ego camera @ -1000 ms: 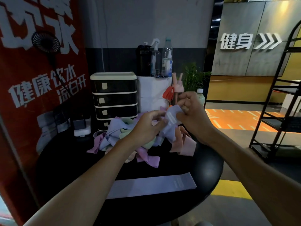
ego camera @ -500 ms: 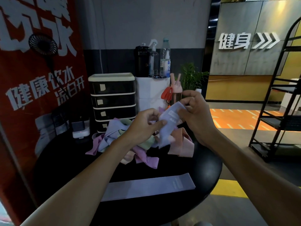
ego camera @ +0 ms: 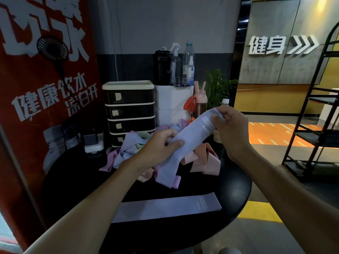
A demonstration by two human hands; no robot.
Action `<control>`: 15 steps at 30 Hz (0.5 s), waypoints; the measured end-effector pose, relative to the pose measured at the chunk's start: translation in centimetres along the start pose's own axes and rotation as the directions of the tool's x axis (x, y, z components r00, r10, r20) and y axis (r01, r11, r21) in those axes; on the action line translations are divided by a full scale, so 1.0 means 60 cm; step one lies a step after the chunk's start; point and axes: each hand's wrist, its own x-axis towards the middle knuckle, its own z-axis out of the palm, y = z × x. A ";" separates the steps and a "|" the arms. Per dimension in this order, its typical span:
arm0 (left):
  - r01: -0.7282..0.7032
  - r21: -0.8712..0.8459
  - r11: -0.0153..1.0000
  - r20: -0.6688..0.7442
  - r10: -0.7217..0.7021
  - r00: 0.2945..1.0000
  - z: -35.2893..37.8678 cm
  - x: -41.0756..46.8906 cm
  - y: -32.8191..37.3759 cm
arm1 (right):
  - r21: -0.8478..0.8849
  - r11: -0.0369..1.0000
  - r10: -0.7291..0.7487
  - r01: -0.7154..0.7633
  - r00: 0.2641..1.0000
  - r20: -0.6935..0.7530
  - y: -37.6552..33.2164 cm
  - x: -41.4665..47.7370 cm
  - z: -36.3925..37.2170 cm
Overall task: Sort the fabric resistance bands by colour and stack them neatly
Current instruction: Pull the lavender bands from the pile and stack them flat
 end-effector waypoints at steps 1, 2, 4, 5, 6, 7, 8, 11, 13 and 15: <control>0.018 -0.020 1.000 0.008 -0.018 1.000 -0.001 -0.004 0.001 | 0.000 1.000 0.009 -0.009 1.000 -0.019 0.000 0.000 0.000; 0.046 -0.045 0.998 0.018 -0.045 0.999 -0.004 -0.008 0.000 | 0.004 1.000 0.026 -0.026 0.999 -0.037 -0.001 0.000 0.000; 0.092 -0.107 0.990 0.050 -0.087 0.995 -0.010 -0.015 -0.005 | 0.019 0.998 0.057 -0.056 0.997 -0.055 -0.003 -0.003 -0.001; 0.110 -0.119 0.987 0.069 -0.102 0.992 -0.014 -0.020 -0.007 | 0.024 0.997 0.069 -0.067 0.996 -0.060 -0.003 -0.004 -0.002; 0.125 -0.120 0.985 0.091 -0.114 0.989 -0.018 -0.024 -0.006 | 0.016 0.996 0.084 -0.083 0.994 -0.068 0.001 -0.005 -0.004; 0.140 -0.119 0.983 0.118 -0.126 0.985 -0.023 -0.030 -0.006 | 0.000 0.995 0.097 -0.097 0.993 -0.070 0.006 -0.005 -0.005; 0.161 -0.114 0.980 0.143 -0.144 0.979 -0.028 -0.036 -0.007 | -0.034 0.994 0.104 -0.106 0.993 -0.062 0.012 -0.007 -0.008; 0.230 -0.088 0.969 0.196 -0.210 0.958 -0.043 -0.052 -0.010 | -0.122 0.987 0.106 -0.108 0.994 -0.023 0.029 -0.016 -0.014; 0.273 -0.056 0.960 0.216 -0.255 0.942 -0.053 -0.063 -0.013 | -0.110 0.990 0.091 -0.090 0.996 0.000 0.033 -0.028 -0.018; 0.315 -0.053 0.948 0.237 -0.294 0.926 -0.063 -0.076 -0.011 | -0.089 0.993 0.079 -0.077 0.997 0.021 0.036 -0.042 -0.024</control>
